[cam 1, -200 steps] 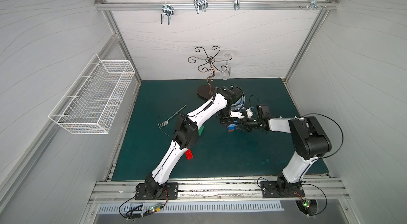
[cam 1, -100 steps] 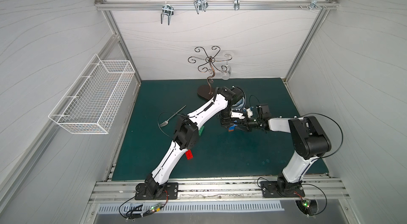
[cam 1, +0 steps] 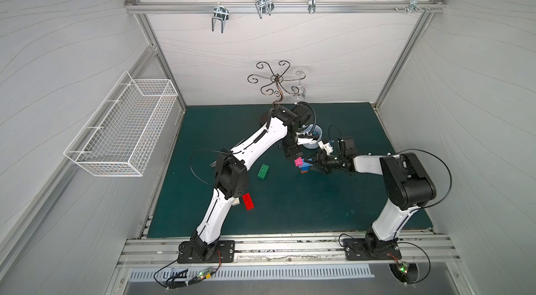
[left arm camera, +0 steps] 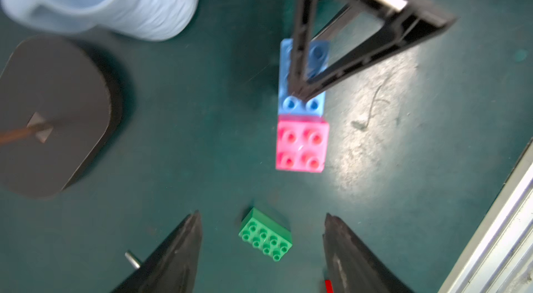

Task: Assemble a spoon with lego
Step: Assemble the lego brick with the lego brick, then move the lego brick at the center of the board.

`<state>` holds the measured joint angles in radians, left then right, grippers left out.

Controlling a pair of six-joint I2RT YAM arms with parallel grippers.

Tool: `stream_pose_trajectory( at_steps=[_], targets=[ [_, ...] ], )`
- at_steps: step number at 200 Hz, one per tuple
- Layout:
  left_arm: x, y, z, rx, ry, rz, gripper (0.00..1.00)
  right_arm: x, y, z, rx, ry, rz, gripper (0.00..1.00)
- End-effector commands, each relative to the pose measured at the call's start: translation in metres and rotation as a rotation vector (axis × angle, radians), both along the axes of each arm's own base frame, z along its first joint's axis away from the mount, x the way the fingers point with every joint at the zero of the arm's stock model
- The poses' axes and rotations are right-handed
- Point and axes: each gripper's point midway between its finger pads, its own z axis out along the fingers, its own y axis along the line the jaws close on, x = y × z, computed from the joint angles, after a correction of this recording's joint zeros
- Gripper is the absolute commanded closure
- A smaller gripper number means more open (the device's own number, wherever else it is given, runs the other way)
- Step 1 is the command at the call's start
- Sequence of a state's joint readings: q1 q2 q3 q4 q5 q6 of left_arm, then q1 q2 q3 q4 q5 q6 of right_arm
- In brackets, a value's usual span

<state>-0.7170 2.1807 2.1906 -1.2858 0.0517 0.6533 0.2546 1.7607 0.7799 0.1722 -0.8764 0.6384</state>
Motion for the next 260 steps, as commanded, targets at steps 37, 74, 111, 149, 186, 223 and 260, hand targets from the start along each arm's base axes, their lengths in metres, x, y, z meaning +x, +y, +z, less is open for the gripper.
stream_pose_trajectory(
  at_steps=[37, 74, 111, 149, 186, 223, 260],
  targets=[
    [0.017, 0.019, 0.021, -0.099, -0.08, 0.135, 0.26, -0.003, -0.005, -0.01, -0.031, 0.037, -0.014, 0.34],
    [0.007, 0.042, 0.002, -0.159, -0.037, 0.237, 0.2, -0.005, -0.005, 0.0, -0.022, 0.017, -0.01, 0.33],
    [-0.002, 0.06, -0.011, -0.182, -0.005, 0.312, 0.19, -0.006, -0.002, 0.007, -0.002, 0.009, -0.001, 0.32],
    [-0.01, 0.075, -0.03, -0.211, 0.066, 0.389, 0.19, -0.006, -0.002, 0.015, 0.002, -0.01, -0.002, 0.27],
    [-0.018, 0.089, -0.05, -0.209, 0.107, 0.442, 0.19, -0.005, -0.003, 0.015, -0.002, -0.011, -0.005, 0.26],
    [-0.022, 0.102, -0.07, -0.193, 0.141, 0.514, 0.19, -0.005, -0.005, 0.019, -0.009, -0.021, -0.011, 0.25],
    [-0.027, 0.122, -0.091, -0.164, 0.177, 0.63, 0.18, -0.004, -0.009, 0.025, -0.016, -0.034, -0.021, 0.25]
  ],
)
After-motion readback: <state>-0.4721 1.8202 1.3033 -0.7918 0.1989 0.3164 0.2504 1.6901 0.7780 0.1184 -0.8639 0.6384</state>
